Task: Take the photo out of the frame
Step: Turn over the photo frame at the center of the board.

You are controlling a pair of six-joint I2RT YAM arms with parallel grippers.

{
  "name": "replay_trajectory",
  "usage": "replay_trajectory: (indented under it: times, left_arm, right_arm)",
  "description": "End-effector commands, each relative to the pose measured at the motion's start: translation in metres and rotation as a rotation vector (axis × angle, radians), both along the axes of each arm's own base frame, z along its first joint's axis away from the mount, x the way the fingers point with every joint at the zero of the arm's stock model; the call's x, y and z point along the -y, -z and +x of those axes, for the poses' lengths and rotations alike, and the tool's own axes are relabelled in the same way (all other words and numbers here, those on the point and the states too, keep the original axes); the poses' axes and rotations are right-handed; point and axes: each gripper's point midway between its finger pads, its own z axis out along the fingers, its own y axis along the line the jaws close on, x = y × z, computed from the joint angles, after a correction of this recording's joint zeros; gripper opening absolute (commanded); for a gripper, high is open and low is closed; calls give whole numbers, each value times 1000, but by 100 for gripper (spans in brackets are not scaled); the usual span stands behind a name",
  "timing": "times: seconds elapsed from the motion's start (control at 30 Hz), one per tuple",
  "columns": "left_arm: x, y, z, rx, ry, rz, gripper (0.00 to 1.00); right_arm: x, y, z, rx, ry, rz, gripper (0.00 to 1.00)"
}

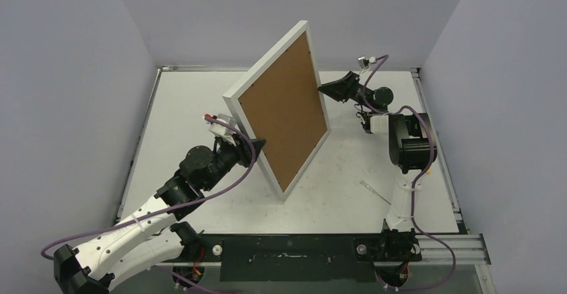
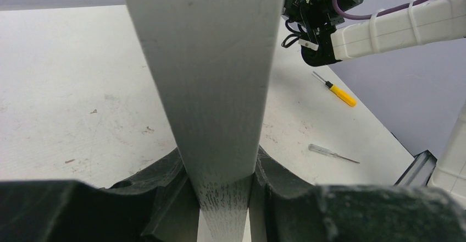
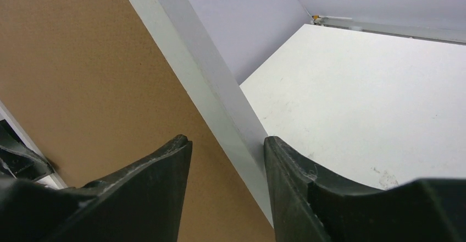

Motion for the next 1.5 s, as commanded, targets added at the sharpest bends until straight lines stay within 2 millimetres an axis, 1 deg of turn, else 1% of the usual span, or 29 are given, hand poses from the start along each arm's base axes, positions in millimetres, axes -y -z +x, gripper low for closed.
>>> replay_trajectory:
  times: [0.0, 0.13, 0.27, 0.4, 0.5, 0.57, 0.63, 0.73, 0.93, 1.03, 1.13, 1.2, 1.3, 1.37, 1.43, 1.47]
  left_arm:
    - [-5, -68, 11, 117, -49, -145, 0]
    - [-12, -72, 19, 105, -84, -153, 0]
    - [-16, -76, 23, 103, -92, -165, 0]
    - [-15, -78, 24, 109, -76, -164, 0]
    - [-16, -75, 27, 100, -82, -154, 0]
    - [-18, -72, 29, 91, -91, -152, 0]
    - [-20, -71, 31, 85, -100, -154, 0]
    - [-25, -72, 35, 77, -121, -158, 0]
    - [-39, -68, 48, 31, -182, -179, 0]
    - [-45, -64, 58, -6, -196, -207, 0]
    - [-54, -53, 70, -52, -232, -232, 0]
    - [-63, -40, 79, -91, -270, -237, 0]
    - [-76, -21, 92, -154, -305, -254, 0]
    - [-86, -9, 101, -190, -327, -286, 0]
    - [-90, 6, 106, -242, -318, -322, 0]
    - [-95, 18, 110, -273, -327, -337, 0]
  right_arm:
    - [-10, -46, -34, 347, -64, 7, 47]
    - [-9, -44, -29, 341, -31, -23, 41]
    - [-11, -38, -19, 326, 31, -93, 39]
    - [-21, -25, -10, 329, 82, -228, 38]
    - [-28, -17, -6, 320, 106, -312, 32]
    - [-28, -16, -5, 314, 118, -327, 28]
    - [-27, -19, -5, 311, 134, -331, 25]
    - [-25, -15, -3, 284, 162, -365, 18]
    - [-31, -9, -8, 259, 227, -473, 13]
    - [-32, -2, -14, 221, 255, -528, 14]
    - [-28, 3, -22, 177, 272, -542, 16]
    - [-28, 5, -28, 146, 266, -527, 16]
    - [-28, 13, -34, 91, 267, -544, 16]
    - [-25, 23, -37, 27, 275, -568, 16]
    - [-19, 34, -39, -30, 291, -602, 19]
    - [-16, 41, -42, -54, 294, -619, 21]
